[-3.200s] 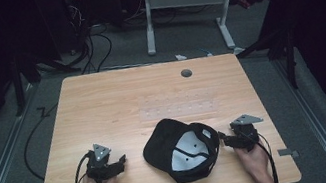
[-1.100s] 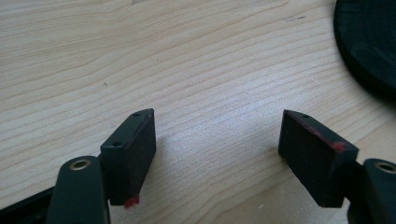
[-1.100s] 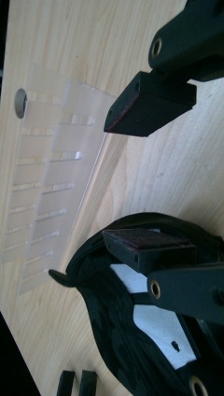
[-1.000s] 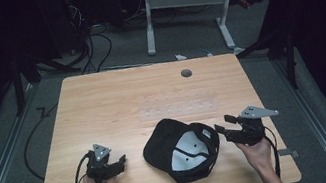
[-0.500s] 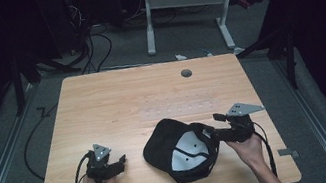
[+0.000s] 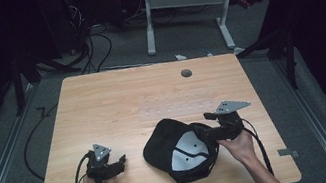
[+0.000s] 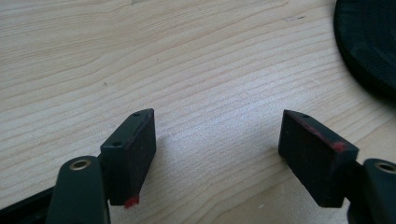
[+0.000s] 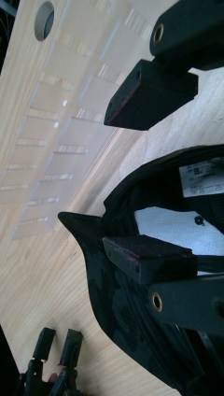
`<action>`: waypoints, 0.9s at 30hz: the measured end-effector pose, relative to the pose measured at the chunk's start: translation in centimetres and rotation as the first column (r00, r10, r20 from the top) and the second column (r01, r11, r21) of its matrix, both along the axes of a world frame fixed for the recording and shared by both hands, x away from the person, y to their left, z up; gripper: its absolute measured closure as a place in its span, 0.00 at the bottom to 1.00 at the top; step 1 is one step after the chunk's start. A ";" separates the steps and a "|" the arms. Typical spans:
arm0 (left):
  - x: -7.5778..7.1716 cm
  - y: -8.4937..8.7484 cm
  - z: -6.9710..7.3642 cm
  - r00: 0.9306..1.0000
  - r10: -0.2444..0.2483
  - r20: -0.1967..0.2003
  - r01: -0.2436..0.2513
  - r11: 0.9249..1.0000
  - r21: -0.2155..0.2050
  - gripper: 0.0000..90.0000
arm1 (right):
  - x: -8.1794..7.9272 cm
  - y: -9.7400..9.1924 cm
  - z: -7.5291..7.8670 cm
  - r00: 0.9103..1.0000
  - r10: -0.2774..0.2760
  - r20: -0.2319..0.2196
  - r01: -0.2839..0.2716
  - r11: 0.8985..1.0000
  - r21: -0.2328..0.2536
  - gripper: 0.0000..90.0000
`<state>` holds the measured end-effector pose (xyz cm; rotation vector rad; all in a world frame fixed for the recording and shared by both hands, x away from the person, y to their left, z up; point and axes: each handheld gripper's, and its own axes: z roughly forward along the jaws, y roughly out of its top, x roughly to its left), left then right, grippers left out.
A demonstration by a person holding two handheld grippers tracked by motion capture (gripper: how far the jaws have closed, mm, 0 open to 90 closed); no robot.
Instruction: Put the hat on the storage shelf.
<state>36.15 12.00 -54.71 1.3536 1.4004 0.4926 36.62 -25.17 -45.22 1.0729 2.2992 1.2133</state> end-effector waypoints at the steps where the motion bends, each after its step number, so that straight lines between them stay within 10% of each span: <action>1: 0.0 0.0 0.0 1.000 0.000 0.000 0.000 1.000 0.000 0.31 | 0.1 0.2 0.0 1.000 0.003 -0.003 -0.003 1.000 -0.001 0.39; 27: 0.0 0.0 0.0 1.000 0.001 0.000 -0.001 1.000 0.000 0.31 | 2.7 2.1 -3.4 0.994 0.051 -0.097 -0.056 0.997 -0.053 0.52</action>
